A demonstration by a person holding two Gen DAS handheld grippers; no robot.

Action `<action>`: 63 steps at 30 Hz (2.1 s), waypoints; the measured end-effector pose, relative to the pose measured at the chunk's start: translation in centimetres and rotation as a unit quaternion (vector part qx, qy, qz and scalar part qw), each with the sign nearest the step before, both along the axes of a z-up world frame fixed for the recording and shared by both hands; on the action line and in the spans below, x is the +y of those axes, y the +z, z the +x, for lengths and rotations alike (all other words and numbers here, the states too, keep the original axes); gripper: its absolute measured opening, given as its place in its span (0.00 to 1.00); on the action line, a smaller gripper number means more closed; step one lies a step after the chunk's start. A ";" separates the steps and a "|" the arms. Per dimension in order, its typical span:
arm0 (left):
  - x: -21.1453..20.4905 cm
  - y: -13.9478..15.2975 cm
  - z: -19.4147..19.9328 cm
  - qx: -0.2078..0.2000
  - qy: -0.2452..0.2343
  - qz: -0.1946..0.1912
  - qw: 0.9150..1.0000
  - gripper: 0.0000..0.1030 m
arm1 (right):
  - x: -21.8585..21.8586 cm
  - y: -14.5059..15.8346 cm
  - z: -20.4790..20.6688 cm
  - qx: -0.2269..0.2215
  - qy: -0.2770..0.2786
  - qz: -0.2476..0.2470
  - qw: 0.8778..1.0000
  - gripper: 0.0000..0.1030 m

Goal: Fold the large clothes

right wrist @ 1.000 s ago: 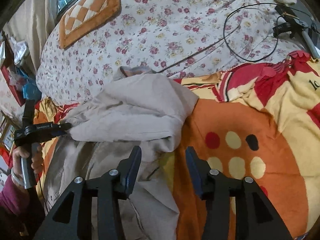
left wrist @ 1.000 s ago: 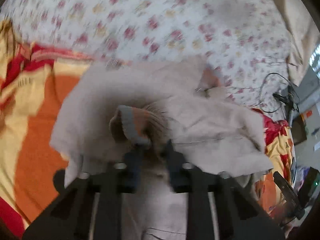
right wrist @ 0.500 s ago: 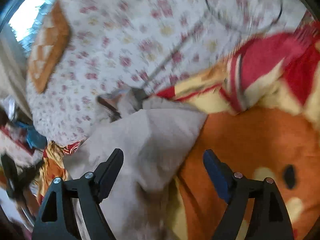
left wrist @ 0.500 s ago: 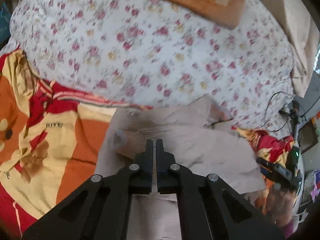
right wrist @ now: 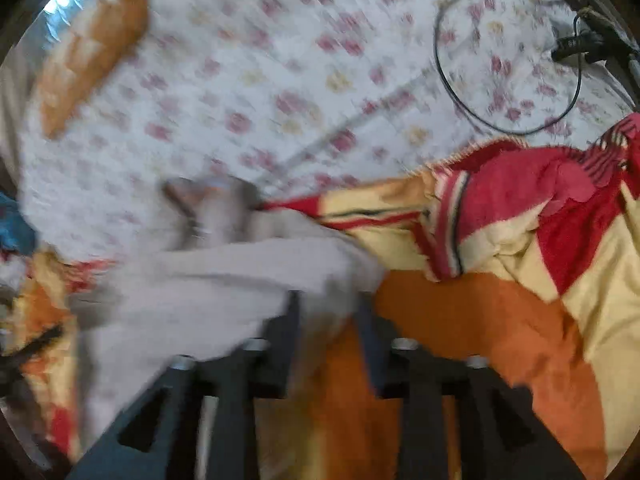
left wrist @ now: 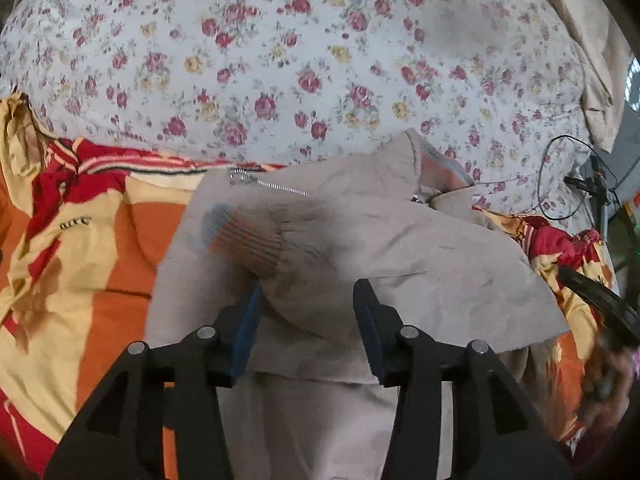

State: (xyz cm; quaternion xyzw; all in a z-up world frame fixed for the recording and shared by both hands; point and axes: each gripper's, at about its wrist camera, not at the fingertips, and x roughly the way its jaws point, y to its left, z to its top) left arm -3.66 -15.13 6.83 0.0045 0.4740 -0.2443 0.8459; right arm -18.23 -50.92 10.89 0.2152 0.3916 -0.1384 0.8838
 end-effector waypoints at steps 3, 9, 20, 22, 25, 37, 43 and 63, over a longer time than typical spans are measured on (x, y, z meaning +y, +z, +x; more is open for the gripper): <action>-0.8 -1.7 0.3 0.011 0.014 0.019 1.000 0.45 | 3.9 1.5 -0.6 -0.004 0.071 -0.020 0.997 0.39; -0.7 -3.8 -1.0 0.041 0.003 0.048 0.998 0.45 | 6.9 -4.8 -1.1 0.157 0.076 -0.198 0.965 0.10; 1.5 -1.4 0.2 0.004 0.052 0.007 0.999 0.58 | 6.3 -0.7 -4.8 0.021 0.081 -0.058 0.995 0.73; 1.1 -2.2 0.5 0.009 0.054 0.020 0.998 0.58 | 8.0 -2.4 -3.7 0.069 0.095 -0.083 0.990 0.73; 0.1 -3.6 0.8 0.020 0.046 0.041 0.998 0.58 | 8.8 -4.8 -2.4 0.090 0.085 -0.110 0.986 0.69; -0.7 -5.0 -0.1 0.015 0.023 0.059 0.998 0.71 | 3.1 -6.3 -5.2 0.070 -0.032 -0.052 0.996 0.21; -0.1 -2.4 -0.1 -0.027 0.036 0.035 0.998 0.71 | 3.0 -0.5 -9.0 0.048 -0.051 -0.065 0.995 0.51; -2.7 -6.2 1.6 -0.022 0.038 0.093 0.995 0.76 | 4.6 -4.1 0.5 0.086 0.000 -0.102 0.991 0.51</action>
